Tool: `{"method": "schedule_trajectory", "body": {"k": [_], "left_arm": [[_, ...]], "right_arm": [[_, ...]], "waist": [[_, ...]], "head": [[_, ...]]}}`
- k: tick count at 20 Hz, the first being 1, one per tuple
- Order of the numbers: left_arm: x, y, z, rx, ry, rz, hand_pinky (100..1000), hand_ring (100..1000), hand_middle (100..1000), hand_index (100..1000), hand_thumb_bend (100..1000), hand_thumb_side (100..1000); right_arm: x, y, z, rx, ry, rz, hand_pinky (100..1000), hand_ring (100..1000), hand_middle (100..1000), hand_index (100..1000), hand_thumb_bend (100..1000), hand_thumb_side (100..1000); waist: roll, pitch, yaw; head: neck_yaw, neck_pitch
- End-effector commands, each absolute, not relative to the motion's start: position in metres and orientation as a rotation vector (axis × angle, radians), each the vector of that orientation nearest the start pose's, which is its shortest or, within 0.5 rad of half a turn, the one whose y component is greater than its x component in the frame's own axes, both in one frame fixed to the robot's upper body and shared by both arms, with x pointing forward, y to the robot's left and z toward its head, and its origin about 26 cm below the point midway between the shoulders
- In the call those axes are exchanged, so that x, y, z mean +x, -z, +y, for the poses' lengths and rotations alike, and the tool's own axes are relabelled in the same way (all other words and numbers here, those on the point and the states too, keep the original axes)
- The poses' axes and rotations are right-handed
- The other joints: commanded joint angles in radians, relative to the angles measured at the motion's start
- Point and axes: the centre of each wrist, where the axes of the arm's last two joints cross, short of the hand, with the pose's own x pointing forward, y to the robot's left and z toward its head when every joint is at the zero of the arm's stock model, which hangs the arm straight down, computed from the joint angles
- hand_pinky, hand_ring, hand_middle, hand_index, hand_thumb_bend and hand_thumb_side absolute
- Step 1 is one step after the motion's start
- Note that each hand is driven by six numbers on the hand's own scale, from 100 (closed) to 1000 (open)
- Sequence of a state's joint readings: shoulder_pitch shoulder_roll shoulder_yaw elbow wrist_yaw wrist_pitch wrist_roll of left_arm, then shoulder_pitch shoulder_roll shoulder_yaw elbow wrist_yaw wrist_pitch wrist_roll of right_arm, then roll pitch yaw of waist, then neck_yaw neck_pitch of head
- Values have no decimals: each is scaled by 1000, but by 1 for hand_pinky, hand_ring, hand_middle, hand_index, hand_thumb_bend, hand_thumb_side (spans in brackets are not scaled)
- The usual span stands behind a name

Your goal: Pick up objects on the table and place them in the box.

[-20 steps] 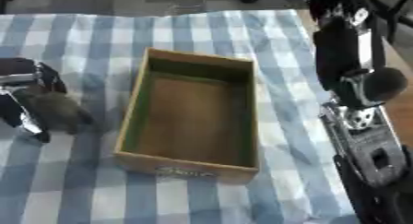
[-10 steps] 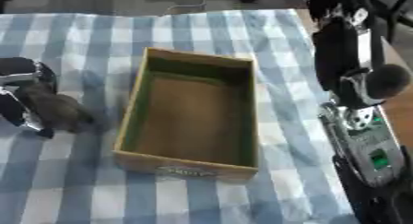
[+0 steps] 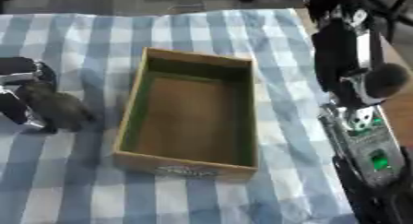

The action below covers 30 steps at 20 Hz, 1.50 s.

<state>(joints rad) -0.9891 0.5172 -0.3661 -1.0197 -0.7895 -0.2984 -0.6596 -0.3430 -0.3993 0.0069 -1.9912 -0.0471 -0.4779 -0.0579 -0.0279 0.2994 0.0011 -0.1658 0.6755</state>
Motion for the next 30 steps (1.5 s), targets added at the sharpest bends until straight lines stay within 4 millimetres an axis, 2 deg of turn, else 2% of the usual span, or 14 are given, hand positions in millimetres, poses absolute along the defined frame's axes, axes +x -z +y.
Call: {"method": "schedule_trajectory", "body": {"k": [1,6,11,14,19,25,30], "left_arm": [[473,-233,246,732,1940,-1222,562,641,569,557,484,432],[472,-238,247,745,1917,-1217,559,637,562,540,362,410],[471,-240,247,748,1901,-1226,554,625,548,509,166,346],[470,-242,246,746,1892,-1232,550,617,539,491,102,318],[469,-246,246,751,1880,-1249,545,608,527,449,100,278],[466,-255,250,722,1812,-1298,535,589,513,332,100,271],[459,-272,252,696,1764,-1356,533,581,505,260,100,267]], "right_arm": [[302,-223,-267,97,537,3414,911,1000,709,918,884,1000],[302,-222,-268,102,536,3421,911,1000,708,918,887,1000],[302,-221,-268,103,531,3426,911,1000,705,918,889,1000],[302,-221,-268,104,528,3429,911,1000,704,918,890,997],[302,-220,-269,107,527,3433,911,1000,704,918,890,997],[301,-220,-270,112,522,3438,910,1000,706,918,892,991],[301,-219,-271,117,518,3440,908,1000,707,917,896,982]], "waist": [[2,-19,0],[3,-24,3],[2,-29,3],[1,-32,3],[0,-37,5],[-2,-45,6],[-2,-54,9]], "head": [[-3,3],[-7,1],[-8,-4],[-8,-8],[-9,-11],[-11,-18],[-16,-23]]}}
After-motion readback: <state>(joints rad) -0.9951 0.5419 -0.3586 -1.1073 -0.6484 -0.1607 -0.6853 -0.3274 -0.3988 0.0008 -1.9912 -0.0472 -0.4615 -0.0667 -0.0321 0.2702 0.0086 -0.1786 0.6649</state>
